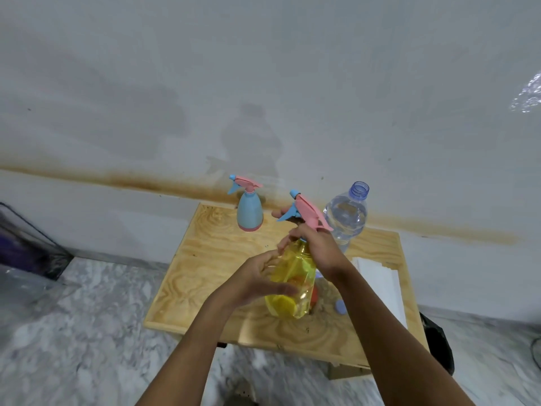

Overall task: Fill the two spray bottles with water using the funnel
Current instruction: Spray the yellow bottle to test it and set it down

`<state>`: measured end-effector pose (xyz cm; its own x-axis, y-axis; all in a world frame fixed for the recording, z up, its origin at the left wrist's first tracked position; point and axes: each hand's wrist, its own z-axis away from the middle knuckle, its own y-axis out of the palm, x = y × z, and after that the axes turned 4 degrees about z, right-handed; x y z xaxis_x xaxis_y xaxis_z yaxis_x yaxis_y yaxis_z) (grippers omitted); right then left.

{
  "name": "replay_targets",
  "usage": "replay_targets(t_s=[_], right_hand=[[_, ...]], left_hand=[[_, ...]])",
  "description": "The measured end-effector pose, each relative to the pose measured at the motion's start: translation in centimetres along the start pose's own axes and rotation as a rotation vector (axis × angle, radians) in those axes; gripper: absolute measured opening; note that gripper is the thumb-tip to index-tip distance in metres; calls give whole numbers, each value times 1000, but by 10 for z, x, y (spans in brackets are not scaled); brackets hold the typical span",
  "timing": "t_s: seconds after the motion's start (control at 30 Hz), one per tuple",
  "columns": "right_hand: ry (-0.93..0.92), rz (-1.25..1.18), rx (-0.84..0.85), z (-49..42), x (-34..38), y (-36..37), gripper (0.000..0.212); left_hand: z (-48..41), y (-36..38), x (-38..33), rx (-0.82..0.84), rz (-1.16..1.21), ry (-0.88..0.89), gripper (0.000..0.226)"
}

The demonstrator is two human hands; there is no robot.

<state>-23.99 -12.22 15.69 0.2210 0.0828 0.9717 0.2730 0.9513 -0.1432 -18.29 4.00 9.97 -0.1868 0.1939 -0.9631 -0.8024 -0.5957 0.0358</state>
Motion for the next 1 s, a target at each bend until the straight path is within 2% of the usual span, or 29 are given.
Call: replay_targets(t_s=[0.1,0.17,0.23,0.33,0.4,0.5,0.6,0.67,0.8,0.93,1.0], right_hand=[[-76,33,-53,2,-2,1,33],[-70,21,-74,-1,-5,0,32],[19,15,-90,-4,-9,2,28],[155,263,-54,-13,-25,5,24],[246,448,-13,-18,-33,10,33],[372,558,46,-20,-39,19,47],[421,606,77,-20,-48,27,32],[463,615,46,-19,-54,32,25],[578,550,-53,-14,-66,37,43],[500,624,25,-10,-57,42,36],[495,602,5,-9,-52,44,35]], left_hand=[[3,-11,12,-36,66,-60,83],[0,-21,25,-100,58,-87,82],[-8,-28,37,-243,16,-126,72],[-24,-43,68,-452,-327,-158,66],[-33,-56,89,-442,-570,-218,74],[-45,-70,110,-359,-811,-342,89],[-53,-73,125,-256,-969,-423,97],[-54,-72,131,-205,-1020,-470,97],[-57,-72,134,-210,-1004,-477,96],[-57,-73,136,-203,-994,-475,96],[-57,-72,137,-208,-991,-476,96]])
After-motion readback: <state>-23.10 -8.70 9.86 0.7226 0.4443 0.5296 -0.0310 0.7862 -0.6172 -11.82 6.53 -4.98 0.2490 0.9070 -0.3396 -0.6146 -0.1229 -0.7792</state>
